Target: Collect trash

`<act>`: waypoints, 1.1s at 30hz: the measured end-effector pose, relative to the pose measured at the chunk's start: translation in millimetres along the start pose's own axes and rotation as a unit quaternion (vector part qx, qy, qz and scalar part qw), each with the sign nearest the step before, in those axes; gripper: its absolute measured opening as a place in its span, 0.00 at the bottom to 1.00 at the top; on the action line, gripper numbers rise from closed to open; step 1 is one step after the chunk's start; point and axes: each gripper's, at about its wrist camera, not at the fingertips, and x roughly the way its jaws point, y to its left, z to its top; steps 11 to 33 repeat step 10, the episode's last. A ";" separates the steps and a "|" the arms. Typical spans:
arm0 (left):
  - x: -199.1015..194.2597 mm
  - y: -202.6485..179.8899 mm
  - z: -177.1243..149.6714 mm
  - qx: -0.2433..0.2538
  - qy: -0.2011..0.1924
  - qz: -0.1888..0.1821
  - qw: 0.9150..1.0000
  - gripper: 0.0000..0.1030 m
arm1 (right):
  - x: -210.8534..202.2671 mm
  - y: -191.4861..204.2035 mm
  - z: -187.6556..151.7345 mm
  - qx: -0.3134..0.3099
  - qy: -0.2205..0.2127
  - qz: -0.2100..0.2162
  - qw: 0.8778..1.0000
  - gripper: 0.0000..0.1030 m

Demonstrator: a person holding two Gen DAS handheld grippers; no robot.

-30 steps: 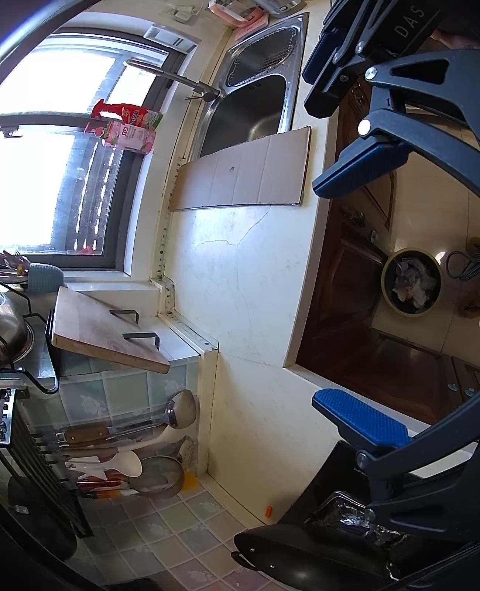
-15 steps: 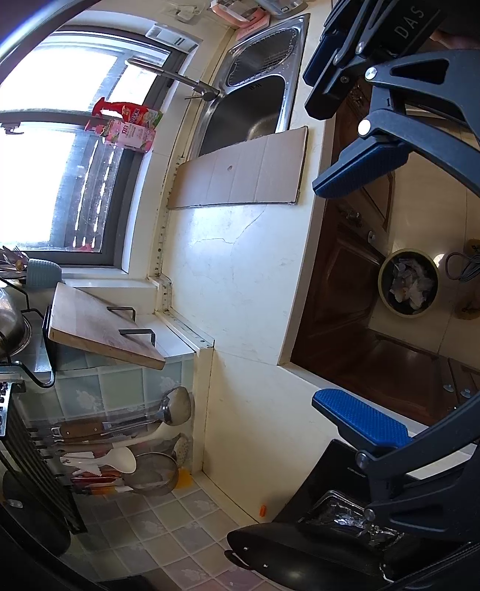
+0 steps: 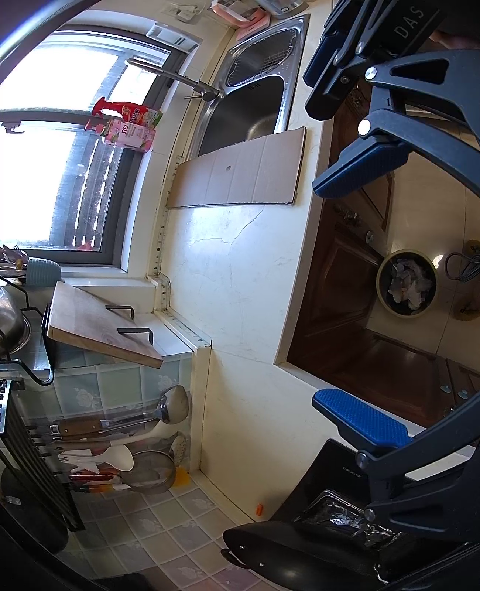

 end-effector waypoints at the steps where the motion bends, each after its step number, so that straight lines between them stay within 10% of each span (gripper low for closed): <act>1: -0.1 0.1 -0.1 0.000 0.000 -0.001 1.000 0.99 | -0.3 -0.1 -0.5 0.000 0.000 0.001 1.000 0.53; 33: -4.5 -7.3 -6.4 -0.004 0.003 0.004 1.000 0.99 | -0.3 -2.6 -2.9 -0.002 0.003 0.005 1.000 0.53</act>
